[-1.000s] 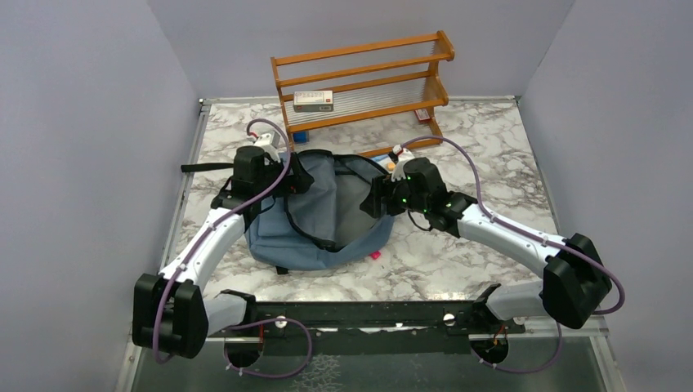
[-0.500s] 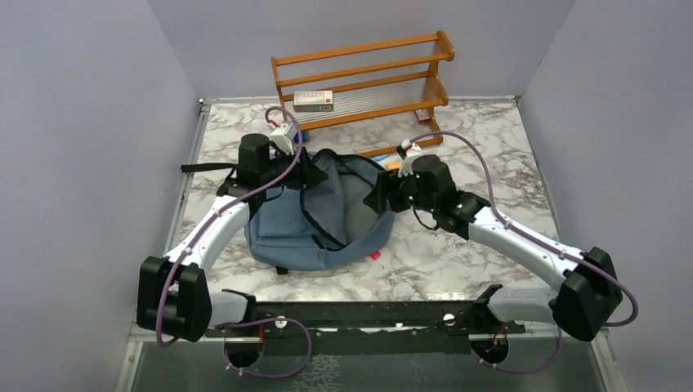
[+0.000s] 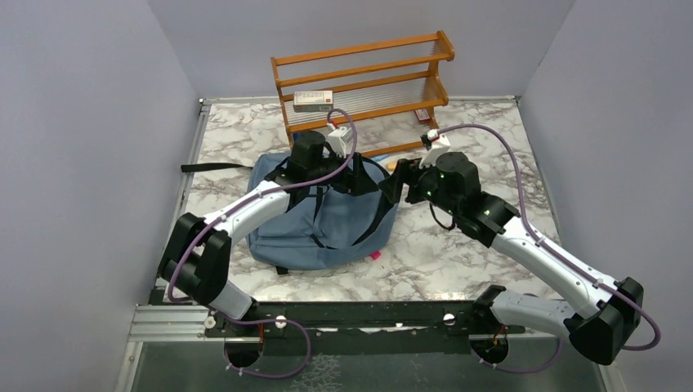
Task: Pack the student bag
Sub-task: Zip the student bag at the center of the board.
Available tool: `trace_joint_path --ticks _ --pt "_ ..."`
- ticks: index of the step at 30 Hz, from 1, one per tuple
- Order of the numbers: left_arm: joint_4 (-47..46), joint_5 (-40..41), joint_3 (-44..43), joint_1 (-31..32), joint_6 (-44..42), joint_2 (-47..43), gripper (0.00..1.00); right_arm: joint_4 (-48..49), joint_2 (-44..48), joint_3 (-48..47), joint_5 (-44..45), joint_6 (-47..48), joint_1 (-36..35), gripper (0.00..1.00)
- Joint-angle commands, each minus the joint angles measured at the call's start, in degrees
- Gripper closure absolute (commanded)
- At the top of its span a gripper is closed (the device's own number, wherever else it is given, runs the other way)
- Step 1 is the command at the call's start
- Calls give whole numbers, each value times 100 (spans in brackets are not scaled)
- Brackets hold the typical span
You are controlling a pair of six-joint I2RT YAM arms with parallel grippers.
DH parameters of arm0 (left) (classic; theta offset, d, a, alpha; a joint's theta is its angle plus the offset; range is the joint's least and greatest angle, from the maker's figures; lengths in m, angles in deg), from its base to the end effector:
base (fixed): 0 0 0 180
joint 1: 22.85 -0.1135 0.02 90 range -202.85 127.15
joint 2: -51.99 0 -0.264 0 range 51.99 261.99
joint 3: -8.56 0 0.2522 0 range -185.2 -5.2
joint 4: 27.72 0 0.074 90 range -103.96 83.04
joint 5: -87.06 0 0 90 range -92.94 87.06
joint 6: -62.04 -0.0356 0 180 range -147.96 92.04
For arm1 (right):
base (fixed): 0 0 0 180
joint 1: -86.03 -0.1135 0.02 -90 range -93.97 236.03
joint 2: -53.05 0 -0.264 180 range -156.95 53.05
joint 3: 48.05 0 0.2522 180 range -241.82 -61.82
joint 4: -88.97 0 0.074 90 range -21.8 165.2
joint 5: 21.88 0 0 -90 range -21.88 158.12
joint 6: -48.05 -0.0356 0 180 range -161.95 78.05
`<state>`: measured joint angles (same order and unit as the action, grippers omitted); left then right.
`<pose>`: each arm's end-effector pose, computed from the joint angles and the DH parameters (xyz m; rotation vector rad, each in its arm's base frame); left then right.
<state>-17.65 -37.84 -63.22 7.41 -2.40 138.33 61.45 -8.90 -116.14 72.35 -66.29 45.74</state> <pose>0.2843 -0.1895 0.2706 0.5075 2.0737 -1.2099 0.1913 0.1587 0.3335 -0.2279 1.9906 0.6682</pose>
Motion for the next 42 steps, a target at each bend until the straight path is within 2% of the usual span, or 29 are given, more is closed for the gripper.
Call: trace_joint_path --ticks 1,4,8,13,16,19,22,27,35,42 --pt "-141 162 -394 35 12 -12 27 -99 197 -171 -129 548 4 24" --pt "165 699 -453 -113 -116 -250 24 -25 175 -175 -564 830 4 23" --pt "591 1749 -77 -620 163 -823 24 31 -75 -241 -1055 936 4 24" --pt "1041 2579 494 -1142 303 -1561 24 168 -600 -398 -1954 1010 -114 34" --pt "1258 2509 617 -1163 113 -1756 23 172 -875 -497 -1903 1062 -452 36" --pt "1300 1795 746 -1148 -86 -1794 24 312 -950 -399 -1721 930 -584 38" --pt "1498 1556 887 -969 -184 -1849 24 395 -835 -272 -1291 756 -585 42" --pt "1818 2149 1104 -331 -125 -1989 24 407 -595 -144 -637 588 -585 42" --pt "2161 2903 1468 328 -125 -1879 29 413 -320 116 -558 439 -585 43" --pt "2402 3632 1437 491 -270 -1827 32 411 -254 213 -590 415 -579 43"
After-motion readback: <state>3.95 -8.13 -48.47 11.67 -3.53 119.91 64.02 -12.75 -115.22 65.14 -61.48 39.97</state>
